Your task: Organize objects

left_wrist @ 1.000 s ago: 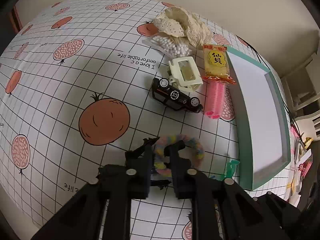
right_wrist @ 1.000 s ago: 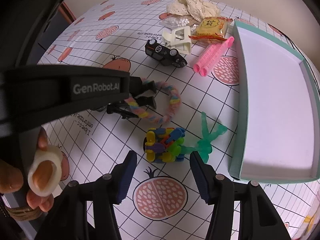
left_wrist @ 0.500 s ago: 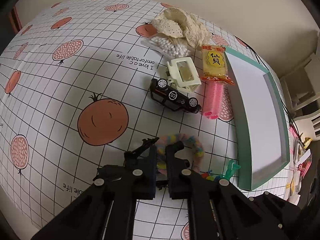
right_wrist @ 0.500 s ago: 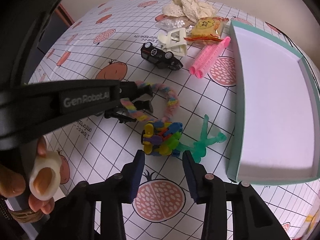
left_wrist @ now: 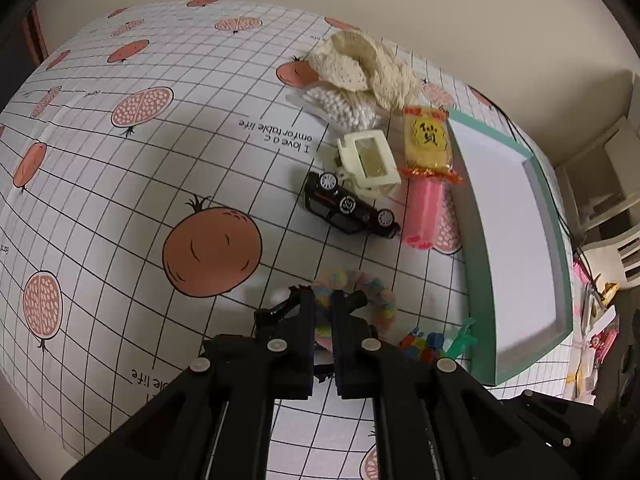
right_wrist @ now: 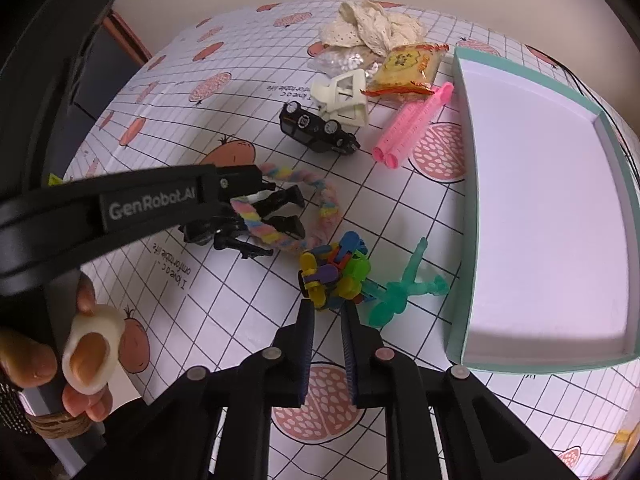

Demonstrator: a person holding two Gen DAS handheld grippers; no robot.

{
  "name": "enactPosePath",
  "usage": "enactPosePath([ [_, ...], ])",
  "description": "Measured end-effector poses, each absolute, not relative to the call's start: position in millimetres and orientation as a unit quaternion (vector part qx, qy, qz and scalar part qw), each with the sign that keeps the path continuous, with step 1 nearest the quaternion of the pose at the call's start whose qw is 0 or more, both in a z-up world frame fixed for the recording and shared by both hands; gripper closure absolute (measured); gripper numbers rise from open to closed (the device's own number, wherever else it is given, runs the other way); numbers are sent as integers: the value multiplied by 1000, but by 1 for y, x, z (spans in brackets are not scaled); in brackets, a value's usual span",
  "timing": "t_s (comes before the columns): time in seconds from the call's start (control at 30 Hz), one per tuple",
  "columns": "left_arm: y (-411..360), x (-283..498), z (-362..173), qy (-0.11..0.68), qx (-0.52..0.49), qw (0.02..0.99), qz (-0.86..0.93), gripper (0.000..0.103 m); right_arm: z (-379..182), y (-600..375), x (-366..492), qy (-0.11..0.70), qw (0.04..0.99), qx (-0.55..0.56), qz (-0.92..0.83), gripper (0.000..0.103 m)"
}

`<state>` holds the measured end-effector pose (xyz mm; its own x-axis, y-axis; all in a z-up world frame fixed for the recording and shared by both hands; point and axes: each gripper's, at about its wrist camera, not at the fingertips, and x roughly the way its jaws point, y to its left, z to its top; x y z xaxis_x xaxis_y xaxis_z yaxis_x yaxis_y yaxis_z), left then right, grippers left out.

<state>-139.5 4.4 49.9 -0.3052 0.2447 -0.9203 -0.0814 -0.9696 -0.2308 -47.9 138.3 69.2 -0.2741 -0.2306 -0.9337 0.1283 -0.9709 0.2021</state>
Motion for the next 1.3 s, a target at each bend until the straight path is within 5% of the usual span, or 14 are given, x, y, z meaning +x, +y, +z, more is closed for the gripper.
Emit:
enactPosePath([
  [0.27, -5, -141, 69, -99, -546, 108, 825, 96, 72, 140, -55, -51, 104, 572, -812, 86],
  [0.37, -7, -143, 76, -120, -533, 112, 830, 96, 72, 141, -56, -56, 105, 569, -814, 58],
  [0.4, -9, -143, 78, -129, -529, 114, 831, 96, 71, 140, -56, -54, 105, 569, -814, 56],
  [1.3, -52, -144, 65, -190, -539, 44, 819, 96, 52, 102, -88, 38, 77, 567, -819, 50],
])
